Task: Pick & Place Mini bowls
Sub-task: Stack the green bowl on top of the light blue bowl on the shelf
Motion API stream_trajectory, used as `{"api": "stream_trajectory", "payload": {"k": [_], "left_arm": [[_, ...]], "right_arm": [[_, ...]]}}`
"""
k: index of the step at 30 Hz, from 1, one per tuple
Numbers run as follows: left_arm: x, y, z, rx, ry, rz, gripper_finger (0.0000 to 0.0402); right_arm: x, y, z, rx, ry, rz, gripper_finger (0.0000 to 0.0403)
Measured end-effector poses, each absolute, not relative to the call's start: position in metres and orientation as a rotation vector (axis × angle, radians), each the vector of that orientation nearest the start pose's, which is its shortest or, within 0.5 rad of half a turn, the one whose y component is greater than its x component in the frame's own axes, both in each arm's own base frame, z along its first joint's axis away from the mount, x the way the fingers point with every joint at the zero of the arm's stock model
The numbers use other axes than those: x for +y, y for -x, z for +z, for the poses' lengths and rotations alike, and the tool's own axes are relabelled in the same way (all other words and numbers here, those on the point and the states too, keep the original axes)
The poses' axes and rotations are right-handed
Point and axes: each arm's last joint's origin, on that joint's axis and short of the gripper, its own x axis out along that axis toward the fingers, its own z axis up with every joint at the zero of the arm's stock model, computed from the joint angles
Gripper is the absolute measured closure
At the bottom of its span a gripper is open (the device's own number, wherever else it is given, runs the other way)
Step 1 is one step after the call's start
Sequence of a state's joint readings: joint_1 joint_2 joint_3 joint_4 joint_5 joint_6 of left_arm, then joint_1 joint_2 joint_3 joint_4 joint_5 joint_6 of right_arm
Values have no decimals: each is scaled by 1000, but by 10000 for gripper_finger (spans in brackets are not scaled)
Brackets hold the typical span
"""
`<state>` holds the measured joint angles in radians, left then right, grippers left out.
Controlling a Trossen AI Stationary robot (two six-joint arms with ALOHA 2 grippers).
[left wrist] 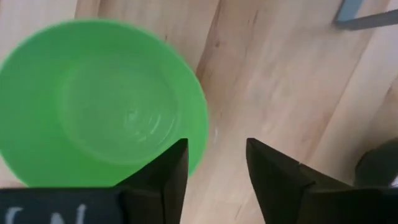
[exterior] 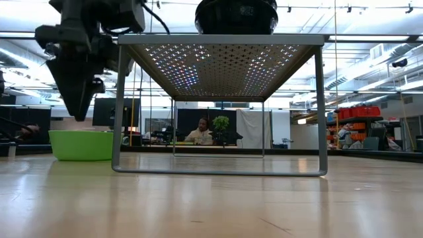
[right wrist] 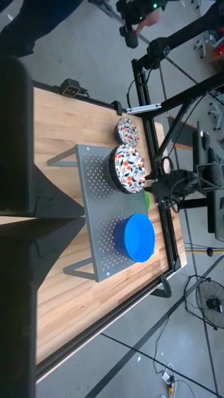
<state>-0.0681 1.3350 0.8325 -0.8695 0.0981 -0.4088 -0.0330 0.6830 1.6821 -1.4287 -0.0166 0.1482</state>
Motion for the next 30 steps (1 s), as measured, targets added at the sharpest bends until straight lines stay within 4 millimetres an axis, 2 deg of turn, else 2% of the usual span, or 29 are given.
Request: {"api": "stream_trajectory", "payload": {"k": [9,21,30], "left_arm": [[-18,-215,184,1377,275,149,229],[-17,-200,163,1453,270,145,229],[-17,-199,161,1457,231,110,229]], "right_arm": [[1,15,468,427,-157,-48,400],[1,15,468,428,-157,-48,400],[1,15,468,427,-157,-48,400]]}}
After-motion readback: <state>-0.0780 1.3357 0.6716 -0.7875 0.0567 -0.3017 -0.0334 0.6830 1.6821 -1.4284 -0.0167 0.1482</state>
